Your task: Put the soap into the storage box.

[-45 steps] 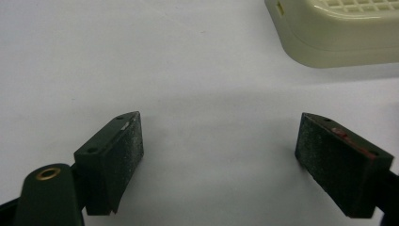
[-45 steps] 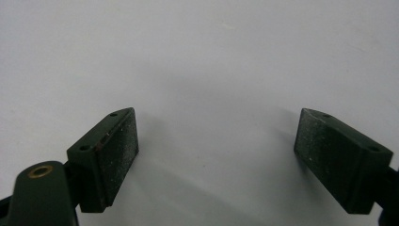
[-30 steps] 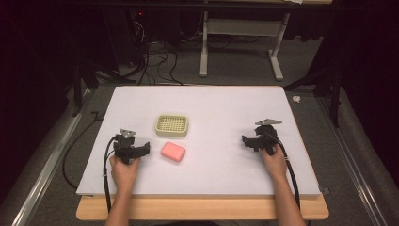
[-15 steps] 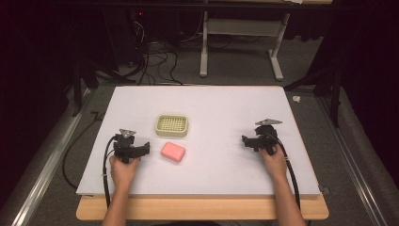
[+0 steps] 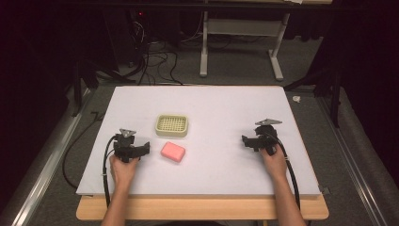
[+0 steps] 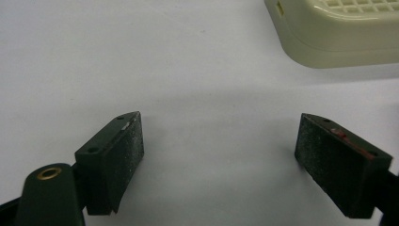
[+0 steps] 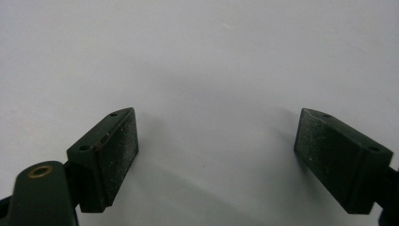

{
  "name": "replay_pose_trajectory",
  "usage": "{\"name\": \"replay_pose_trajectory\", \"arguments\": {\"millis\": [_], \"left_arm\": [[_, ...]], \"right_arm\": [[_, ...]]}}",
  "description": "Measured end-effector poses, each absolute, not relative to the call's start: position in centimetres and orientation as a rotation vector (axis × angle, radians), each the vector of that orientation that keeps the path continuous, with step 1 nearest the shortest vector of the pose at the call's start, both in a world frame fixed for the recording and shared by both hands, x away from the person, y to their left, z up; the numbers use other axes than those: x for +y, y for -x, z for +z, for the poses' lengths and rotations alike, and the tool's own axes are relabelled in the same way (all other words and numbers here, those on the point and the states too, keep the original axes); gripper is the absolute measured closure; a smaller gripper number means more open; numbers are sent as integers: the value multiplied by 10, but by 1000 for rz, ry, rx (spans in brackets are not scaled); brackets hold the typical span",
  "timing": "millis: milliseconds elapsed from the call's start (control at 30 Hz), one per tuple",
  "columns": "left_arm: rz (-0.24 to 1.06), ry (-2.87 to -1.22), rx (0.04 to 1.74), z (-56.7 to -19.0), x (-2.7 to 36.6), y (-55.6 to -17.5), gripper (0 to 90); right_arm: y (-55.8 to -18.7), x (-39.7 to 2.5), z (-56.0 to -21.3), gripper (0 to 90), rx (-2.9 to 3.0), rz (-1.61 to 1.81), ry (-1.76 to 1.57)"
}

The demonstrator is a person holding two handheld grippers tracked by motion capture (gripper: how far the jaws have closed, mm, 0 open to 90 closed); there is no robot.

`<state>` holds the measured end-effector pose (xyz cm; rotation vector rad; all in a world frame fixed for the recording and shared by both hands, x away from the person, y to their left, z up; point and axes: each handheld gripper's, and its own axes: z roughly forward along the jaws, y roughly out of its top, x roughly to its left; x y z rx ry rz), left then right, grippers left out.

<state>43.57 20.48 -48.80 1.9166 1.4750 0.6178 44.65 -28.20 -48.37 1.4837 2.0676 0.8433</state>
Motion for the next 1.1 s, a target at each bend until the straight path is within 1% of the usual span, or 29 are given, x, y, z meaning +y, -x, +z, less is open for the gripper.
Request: {"name": "replay_pose_trajectory", "arguments": {"millis": [167,400,633,1000,1100], "left_arm": [[604,-1909,1473,-485,205,-434,153],[615,-1908,1411,-473,200,-424,150],[598,-1909,1352,-462,195,-414,150],[562,-1906,1282,-451,185,-403,149],[518,-1886,1264,-448,181,-400,148]], "right_arm": [[-446,-282,-484,147,2068,843,-1483],[-446,-282,-484,147,2068,843,-1483],[-446,-282,-484,147,2068,844,-1483],[-446,-282,-484,147,2068,844,-1483],[-446,-282,-484,147,2067,844,-1483]]}}
